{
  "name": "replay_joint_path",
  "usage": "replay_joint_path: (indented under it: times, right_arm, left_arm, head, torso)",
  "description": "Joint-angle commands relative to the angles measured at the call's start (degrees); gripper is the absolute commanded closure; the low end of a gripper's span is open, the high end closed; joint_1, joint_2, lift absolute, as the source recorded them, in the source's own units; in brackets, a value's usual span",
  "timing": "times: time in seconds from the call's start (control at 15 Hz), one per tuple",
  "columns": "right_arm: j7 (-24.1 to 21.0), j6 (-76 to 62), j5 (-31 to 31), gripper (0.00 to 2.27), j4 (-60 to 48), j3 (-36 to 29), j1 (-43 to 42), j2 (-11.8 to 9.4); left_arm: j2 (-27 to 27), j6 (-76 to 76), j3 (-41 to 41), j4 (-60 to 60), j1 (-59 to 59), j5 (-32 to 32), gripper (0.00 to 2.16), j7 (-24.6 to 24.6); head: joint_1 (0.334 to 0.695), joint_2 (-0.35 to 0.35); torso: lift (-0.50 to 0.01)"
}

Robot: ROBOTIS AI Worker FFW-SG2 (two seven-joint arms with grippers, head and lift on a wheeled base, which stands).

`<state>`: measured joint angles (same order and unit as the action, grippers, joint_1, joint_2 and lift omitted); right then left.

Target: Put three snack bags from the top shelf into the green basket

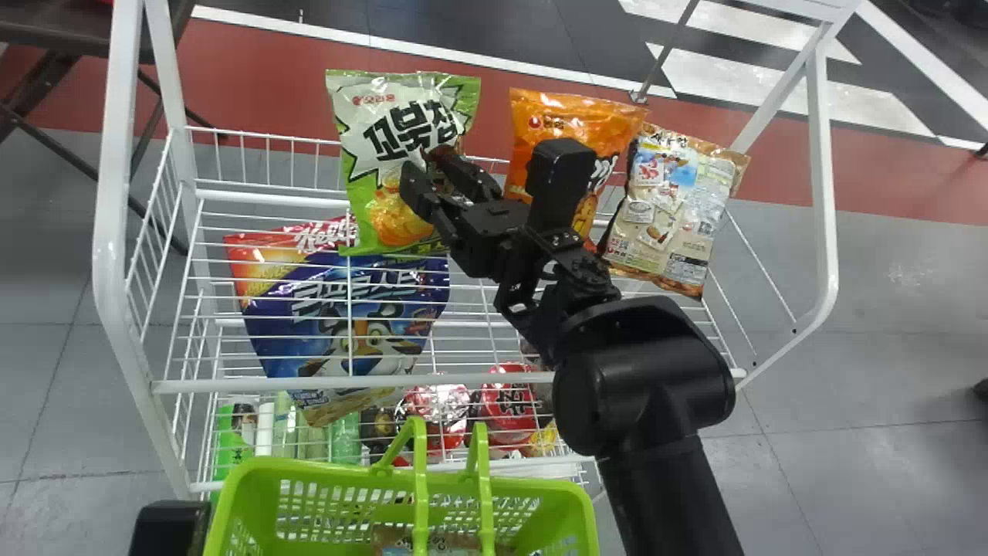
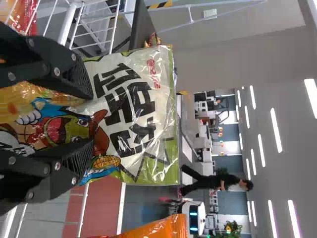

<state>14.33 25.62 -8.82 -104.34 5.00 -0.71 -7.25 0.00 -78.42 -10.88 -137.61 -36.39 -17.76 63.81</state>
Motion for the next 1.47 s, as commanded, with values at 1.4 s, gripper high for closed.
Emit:
replay_joint_path:
  times: [1.4]
  right_arm:
    - [3.87,49.76,-18.34,2.24,-54.56,-25.56,24.62,-8.39]
  left_arm:
    - [-0.15,1.12,4.29,0.24,2.47,-2.37,1.76,0.09]
  head:
    - [0.695,-0.350]
  torso:
    - [-0.045]
